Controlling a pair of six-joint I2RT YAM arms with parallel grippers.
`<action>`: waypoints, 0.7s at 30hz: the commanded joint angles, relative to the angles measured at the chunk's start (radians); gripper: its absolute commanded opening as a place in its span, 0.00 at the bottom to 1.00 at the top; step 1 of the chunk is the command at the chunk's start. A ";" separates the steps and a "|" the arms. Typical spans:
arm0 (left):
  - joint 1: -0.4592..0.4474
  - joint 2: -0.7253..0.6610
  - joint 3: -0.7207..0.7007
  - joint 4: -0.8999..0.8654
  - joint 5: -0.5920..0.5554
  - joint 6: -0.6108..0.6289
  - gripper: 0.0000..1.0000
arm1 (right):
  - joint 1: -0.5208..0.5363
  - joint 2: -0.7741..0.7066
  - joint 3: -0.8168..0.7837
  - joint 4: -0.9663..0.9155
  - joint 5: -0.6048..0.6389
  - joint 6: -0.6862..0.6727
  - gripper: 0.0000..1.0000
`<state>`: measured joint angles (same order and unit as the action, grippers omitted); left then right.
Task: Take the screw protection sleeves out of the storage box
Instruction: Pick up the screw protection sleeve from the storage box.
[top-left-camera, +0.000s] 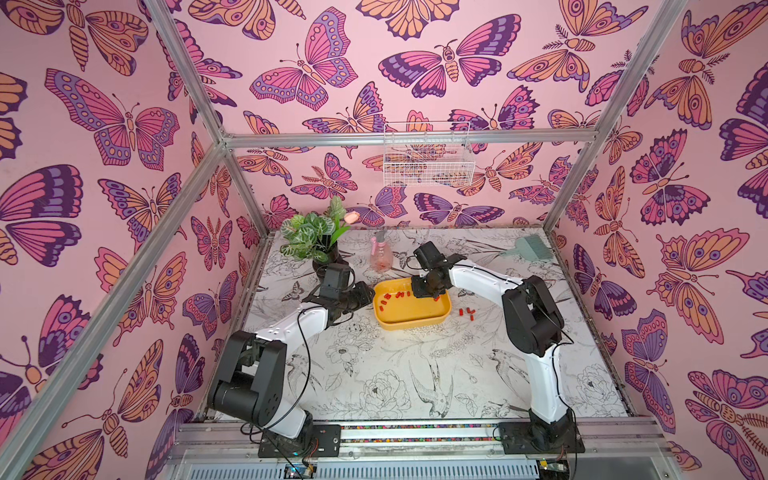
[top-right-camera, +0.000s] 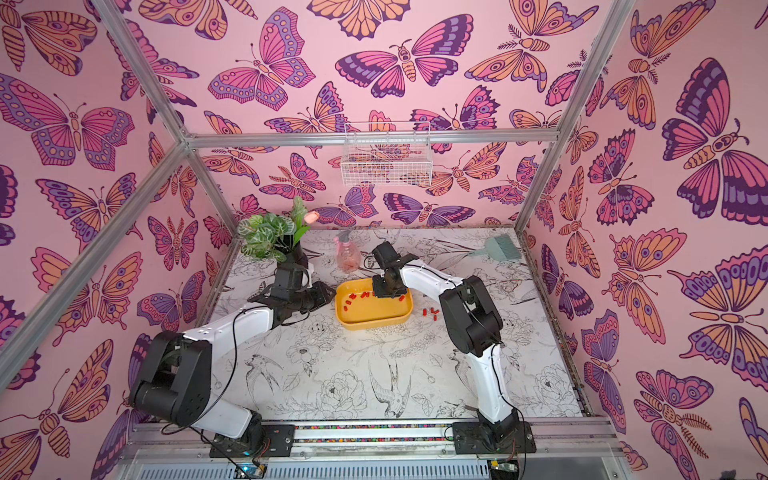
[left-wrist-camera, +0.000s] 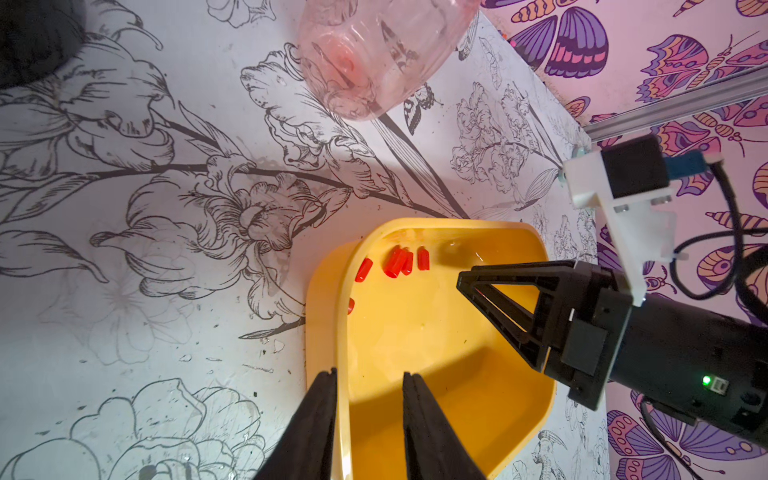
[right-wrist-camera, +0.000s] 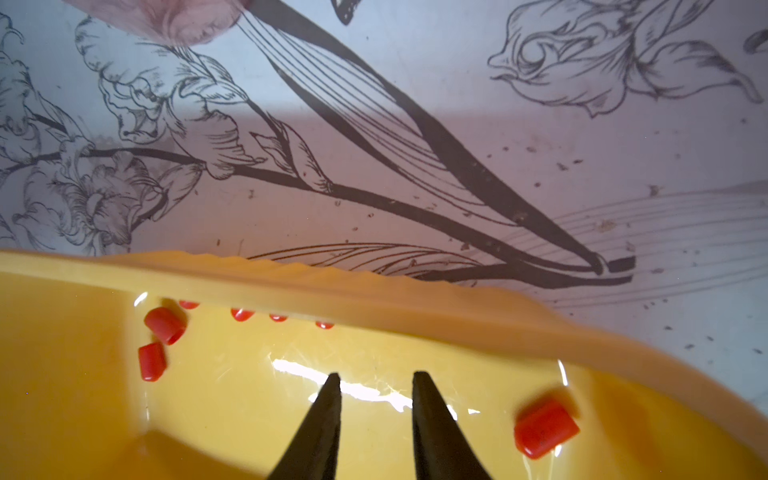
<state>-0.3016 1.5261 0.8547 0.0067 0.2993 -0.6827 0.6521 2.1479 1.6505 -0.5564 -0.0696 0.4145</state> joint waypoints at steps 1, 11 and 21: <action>-0.002 0.002 -0.014 0.017 0.021 -0.003 0.33 | 0.006 0.016 0.007 0.030 -0.005 0.000 0.33; -0.002 -0.003 -0.017 0.019 0.015 -0.006 0.33 | 0.015 0.054 0.036 0.058 -0.013 0.002 0.31; -0.003 0.003 -0.013 0.016 0.009 -0.005 0.33 | 0.029 0.094 0.089 0.040 -0.022 -0.011 0.30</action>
<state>-0.3016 1.5261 0.8524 0.0078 0.3031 -0.6888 0.6731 2.2299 1.7119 -0.5068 -0.0826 0.4141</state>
